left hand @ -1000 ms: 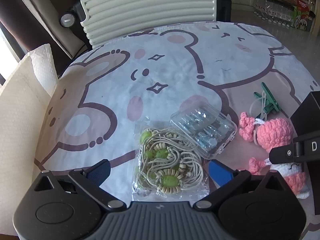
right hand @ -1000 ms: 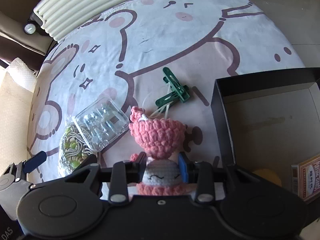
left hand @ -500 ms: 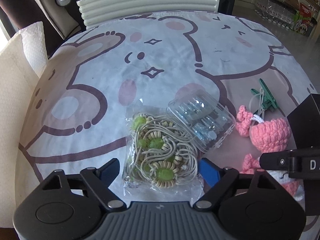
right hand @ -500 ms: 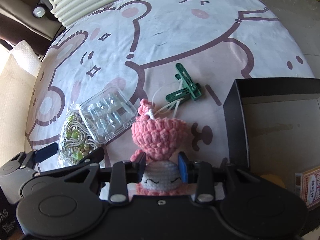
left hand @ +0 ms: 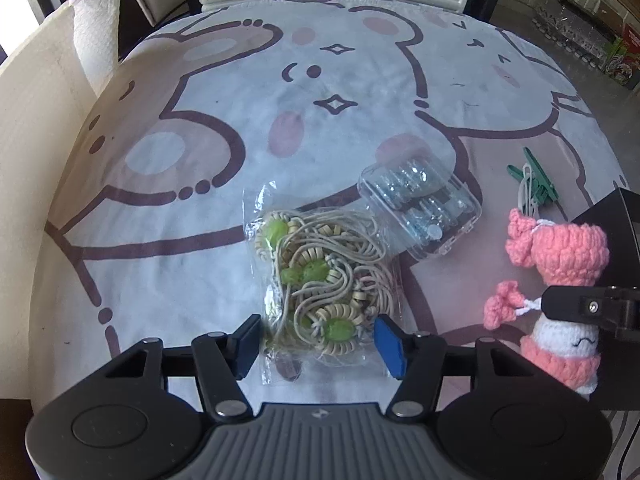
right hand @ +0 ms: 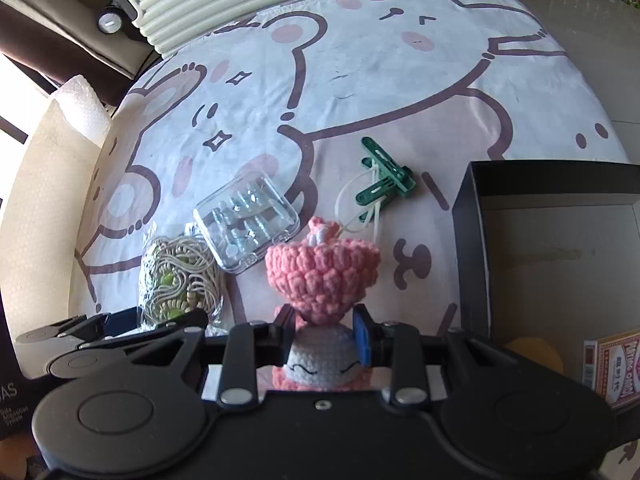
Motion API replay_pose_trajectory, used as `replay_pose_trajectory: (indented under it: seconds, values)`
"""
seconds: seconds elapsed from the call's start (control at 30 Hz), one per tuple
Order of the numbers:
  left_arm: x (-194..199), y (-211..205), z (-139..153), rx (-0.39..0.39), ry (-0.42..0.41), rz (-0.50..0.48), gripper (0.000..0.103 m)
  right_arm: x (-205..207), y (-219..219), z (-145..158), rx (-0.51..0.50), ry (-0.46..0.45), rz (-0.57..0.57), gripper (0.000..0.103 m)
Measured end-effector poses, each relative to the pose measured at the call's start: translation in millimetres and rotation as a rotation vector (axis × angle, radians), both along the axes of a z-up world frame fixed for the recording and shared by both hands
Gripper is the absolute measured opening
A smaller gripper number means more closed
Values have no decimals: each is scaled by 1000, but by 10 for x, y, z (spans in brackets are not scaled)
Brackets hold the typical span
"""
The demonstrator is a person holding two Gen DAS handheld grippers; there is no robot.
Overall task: Organize objects
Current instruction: 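Close the right gripper on the doll while the left gripper grasps the clear bag of beaded cords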
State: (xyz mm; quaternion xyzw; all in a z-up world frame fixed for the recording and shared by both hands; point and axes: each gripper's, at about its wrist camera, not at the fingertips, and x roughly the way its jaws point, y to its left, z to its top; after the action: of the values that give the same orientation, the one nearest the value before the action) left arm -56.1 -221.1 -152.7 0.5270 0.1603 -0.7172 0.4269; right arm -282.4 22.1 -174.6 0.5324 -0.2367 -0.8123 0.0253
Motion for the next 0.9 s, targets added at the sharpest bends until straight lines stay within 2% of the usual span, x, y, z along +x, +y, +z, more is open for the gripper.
replay_pose_trajectory:
  seconds: [0.13, 0.2, 0.27, 0.3, 0.33, 0.4, 0.57, 0.8, 0.9]
  values:
    - [122, 29, 17, 16, -52, 18, 60, 55, -2, 51, -2, 7, 0, 32]
    - [175, 52, 37, -20, -97, 28, 61, 80, 2, 73, -7, 10, -1, 32]
    - [227, 51, 74, -54, -101, 43, 64, 94, -1, 92, -11, 11, -3, 32]
    - [255, 39, 92, -59, -88, 60, 76, 100, -7, 100, -13, 13, -2, 32]
    - [274, 34, 102, -66, -75, 76, 93, 101, -15, 106, -13, 15, -1, 32]
    - [281, 23, 122, -88, -50, 99, 102, 100, -31, 118, -15, 21, 6, 32]
    - [193, -55, 50, -70, -14, 133, 103, 79, -61, 136, -18, 33, 29, 32]
    - [48, -112, -138, -59, -53, 110, 102, 21, -93, 149, -7, 45, 69, 32]
    - [61, -149, -140, -35, -40, 117, 89, 8, -101, 137, 2, 43, 79, 32]
